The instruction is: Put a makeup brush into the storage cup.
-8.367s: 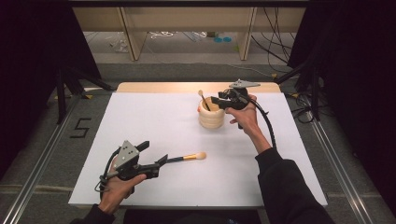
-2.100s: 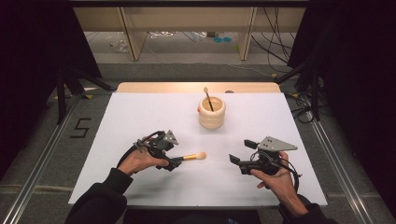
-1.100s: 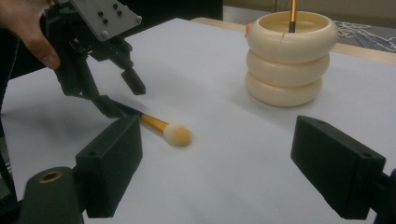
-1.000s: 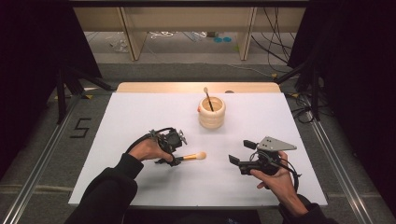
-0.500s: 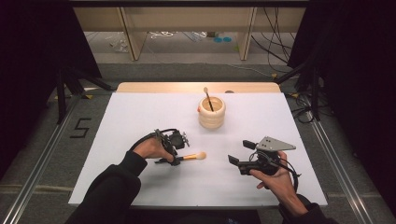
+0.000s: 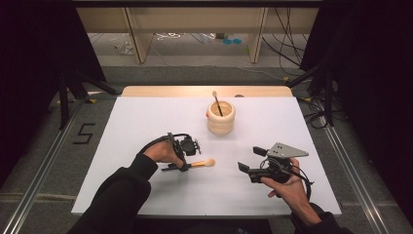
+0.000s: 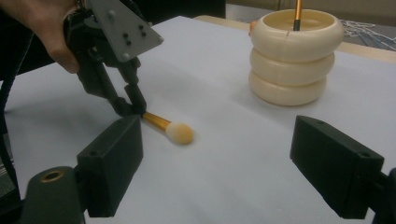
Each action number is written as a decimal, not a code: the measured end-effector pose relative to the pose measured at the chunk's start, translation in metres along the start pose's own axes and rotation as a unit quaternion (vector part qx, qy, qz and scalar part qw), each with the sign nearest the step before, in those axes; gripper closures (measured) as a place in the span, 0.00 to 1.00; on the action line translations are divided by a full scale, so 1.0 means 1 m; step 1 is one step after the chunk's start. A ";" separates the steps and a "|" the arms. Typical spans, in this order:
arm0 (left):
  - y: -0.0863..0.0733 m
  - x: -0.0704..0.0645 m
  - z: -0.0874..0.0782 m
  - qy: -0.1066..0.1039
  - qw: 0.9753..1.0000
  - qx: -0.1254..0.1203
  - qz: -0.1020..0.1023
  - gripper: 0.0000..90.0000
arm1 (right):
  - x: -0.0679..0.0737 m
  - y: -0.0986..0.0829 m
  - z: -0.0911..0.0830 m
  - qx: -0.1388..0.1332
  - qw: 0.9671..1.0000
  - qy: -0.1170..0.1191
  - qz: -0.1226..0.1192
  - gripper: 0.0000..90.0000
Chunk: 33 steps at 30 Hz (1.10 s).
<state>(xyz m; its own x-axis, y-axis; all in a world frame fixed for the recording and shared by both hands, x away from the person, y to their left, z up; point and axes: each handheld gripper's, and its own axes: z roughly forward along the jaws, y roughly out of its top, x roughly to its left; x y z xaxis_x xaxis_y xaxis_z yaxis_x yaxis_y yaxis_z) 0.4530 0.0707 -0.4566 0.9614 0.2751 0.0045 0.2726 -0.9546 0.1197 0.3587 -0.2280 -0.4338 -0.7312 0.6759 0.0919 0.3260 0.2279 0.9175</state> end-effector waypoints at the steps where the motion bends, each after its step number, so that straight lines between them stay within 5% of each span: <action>1: 0.001 0.000 0.000 0.001 1.000 0.003 0.001 0.80 | 0.000 0.000 0.000 0.001 1.000 0.000 0.000 0.20; 19: 0.005 0.004 0.000 -0.013 1.000 0.021 -0.009 0.87 | 0.001 0.000 0.000 0.001 1.000 0.003 0.000 0.20; 33: -0.004 0.011 -0.020 -0.006 0.998 -0.049 -0.025 0.87 | 0.001 0.001 -0.001 0.011 1.000 0.002 0.000 0.20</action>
<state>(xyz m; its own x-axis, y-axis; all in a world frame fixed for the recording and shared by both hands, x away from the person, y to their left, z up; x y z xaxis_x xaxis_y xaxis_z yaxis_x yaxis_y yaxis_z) 0.4617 0.0796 -0.4367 0.9470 0.3207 -0.0158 0.3164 -0.9235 0.2168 0.3576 -0.2281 -0.4326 -0.7334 0.6734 0.0927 0.3391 0.2443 0.9085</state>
